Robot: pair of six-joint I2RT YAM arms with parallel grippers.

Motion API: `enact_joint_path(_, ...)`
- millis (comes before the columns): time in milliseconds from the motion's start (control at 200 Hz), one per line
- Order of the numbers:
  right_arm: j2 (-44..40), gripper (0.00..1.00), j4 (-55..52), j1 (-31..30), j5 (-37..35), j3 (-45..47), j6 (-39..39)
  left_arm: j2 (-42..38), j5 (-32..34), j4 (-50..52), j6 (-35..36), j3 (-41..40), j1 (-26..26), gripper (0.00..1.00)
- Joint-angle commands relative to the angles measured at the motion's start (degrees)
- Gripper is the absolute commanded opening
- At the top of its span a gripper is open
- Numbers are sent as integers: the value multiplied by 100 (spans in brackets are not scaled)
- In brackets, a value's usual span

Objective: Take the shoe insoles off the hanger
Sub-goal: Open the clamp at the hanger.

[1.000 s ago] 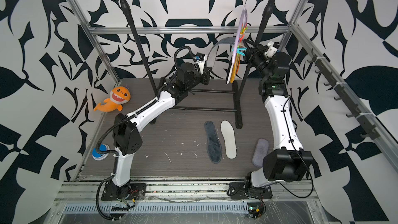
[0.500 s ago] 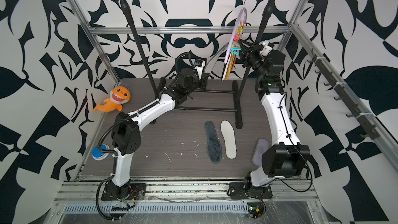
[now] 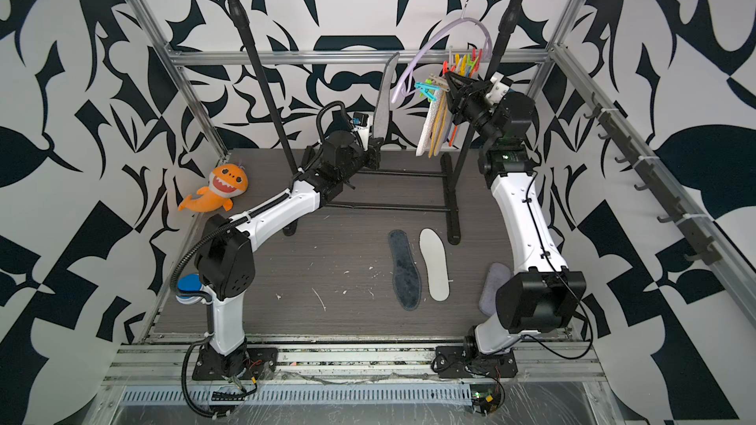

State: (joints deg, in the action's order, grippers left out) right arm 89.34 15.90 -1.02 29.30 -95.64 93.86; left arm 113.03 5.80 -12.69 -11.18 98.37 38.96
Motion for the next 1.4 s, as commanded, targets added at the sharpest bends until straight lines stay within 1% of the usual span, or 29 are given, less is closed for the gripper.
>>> enact_joint_path(0, -86, 21, 130, -78, -173, -301, -198, -296, 15, -218, -25, -101, -11, 0)
enact_joint_path(170, -60, 25, -76, -235, -343, -401, -349, -419, -39, -308, 1, -248, -3, 0)
enact_joint_path(370, -32, 24, -178, -341, -496, -433, -456, -578, -108, -416, 56, -429, 3, 0)
enact_joint_path(605, -197, 23, -400, -415, -788, -333, -639, -667, -154, -475, 70, -574, 7, 0)
enact_joint_path(835, -243, 25, -412, -421, -820, -221, -652, -726, -156, -522, 37, -694, 12, 0)
enact_joint_path(970, -341, 33, -411, -425, -880, -82, -705, -798, -128, -536, 45, -795, 6, 0)
enact_joint_path(1130, -521, 53, -567, -426, -948, 51, -930, -917, -84, -567, 46, -971, 13, 0)
enact_joint_path(1195, -605, 60, -634, -418, -952, 87, -1037, -973, -63, -578, 59, -1059, 7, 0)
enact_joint_path(1270, -725, 63, -695, -405, -1003, 140, -1169, -1023, -47, -594, 55, -1149, 4, 0)
enact_joint_path(1395, -909, 65, -815, -343, -1005, 252, -1338, -1119, -26, -604, 74, -1311, 4, 0)
